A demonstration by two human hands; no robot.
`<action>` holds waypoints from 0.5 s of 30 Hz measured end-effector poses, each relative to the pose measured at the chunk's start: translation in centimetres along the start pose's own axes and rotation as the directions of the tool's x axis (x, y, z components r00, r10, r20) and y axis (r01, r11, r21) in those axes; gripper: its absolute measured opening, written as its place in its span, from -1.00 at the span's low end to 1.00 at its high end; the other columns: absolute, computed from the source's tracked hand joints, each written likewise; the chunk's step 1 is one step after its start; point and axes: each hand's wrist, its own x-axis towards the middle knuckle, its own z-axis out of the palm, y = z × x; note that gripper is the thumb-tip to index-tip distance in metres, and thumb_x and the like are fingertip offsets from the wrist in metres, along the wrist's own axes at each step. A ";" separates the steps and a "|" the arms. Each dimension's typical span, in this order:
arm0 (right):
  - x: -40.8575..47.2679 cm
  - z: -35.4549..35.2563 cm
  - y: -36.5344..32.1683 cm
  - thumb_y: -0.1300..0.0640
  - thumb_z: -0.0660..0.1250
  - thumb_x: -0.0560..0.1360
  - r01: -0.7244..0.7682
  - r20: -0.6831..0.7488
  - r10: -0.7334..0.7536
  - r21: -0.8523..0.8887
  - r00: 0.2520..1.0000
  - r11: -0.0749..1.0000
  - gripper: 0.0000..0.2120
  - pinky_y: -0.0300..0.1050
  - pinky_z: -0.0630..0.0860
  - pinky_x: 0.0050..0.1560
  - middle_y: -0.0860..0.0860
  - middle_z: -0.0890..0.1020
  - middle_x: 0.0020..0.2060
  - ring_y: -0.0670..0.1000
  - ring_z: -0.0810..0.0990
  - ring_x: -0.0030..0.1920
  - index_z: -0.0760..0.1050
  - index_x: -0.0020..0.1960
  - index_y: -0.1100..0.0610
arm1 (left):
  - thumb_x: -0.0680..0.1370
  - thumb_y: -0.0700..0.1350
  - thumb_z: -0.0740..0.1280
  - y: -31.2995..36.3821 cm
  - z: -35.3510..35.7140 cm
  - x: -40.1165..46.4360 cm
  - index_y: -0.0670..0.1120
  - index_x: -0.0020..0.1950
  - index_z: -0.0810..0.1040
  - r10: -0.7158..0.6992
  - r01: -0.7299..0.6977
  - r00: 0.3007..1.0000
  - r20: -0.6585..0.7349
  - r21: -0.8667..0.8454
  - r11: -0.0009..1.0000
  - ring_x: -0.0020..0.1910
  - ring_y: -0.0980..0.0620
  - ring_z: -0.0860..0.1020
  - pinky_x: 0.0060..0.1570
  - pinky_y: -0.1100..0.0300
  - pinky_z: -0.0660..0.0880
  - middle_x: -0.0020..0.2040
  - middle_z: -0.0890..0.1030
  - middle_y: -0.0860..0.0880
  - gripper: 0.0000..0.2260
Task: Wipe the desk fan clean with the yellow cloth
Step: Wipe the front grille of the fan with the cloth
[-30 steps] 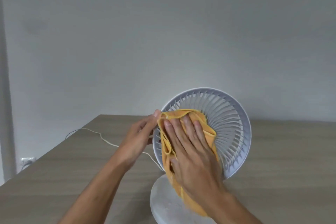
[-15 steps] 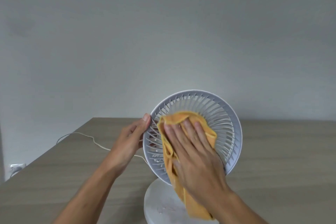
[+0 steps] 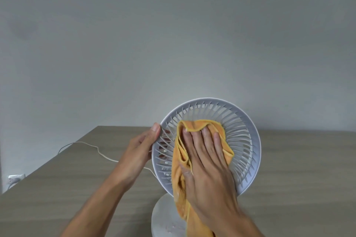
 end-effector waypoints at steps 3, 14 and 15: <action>-2.0 0.3 -0.8 0.03 0.04 0.60 -0.087 -0.071 0.097 0.132 0.993 0.987 -0.49 0.15 0.07 0.49 0.05 0.26 0.50 0.12 0.11 0.54 0.18 0.50 0.20 | 0.48 0.43 0.17 0.1 0.4 -0.1 0.05 0.16 0.68 0.006 -0.006 1.000 0.004 0.000 1.000 0.09 -0.01 0.70 0.09 0.18 0.62 0.09 0.73 -0.02 -0.43; 3.5 -2.2 -4.4 0.07 0.05 0.60 -0.262 -0.022 0.303 0.446 0.953 0.856 -0.47 -0.07 -0.08 0.54 -0.30 -0.10 0.45 -0.16 -0.22 0.54 0.06 0.55 0.11 | 0.51 0.38 0.18 1.0 0.9 -0.3 0.06 0.19 0.67 0.026 -0.024 0.999 0.027 -0.082 0.996 0.13 0.04 0.67 -0.01 0.35 0.57 0.13 0.72 0.00 -0.48; 3.4 -2.5 -4.6 0.05 0.04 0.60 -0.278 -0.018 0.321 0.456 0.947 0.846 -0.47 -0.07 -0.04 0.54 -0.37 -0.15 0.41 -0.18 -0.22 0.53 0.08 0.55 0.08 | 0.53 0.36 0.18 1.0 0.9 -0.4 0.06 0.19 0.67 0.029 -0.026 0.999 0.030 -0.087 0.996 0.14 0.04 0.67 0.00 0.34 0.57 0.13 0.72 0.00 -0.49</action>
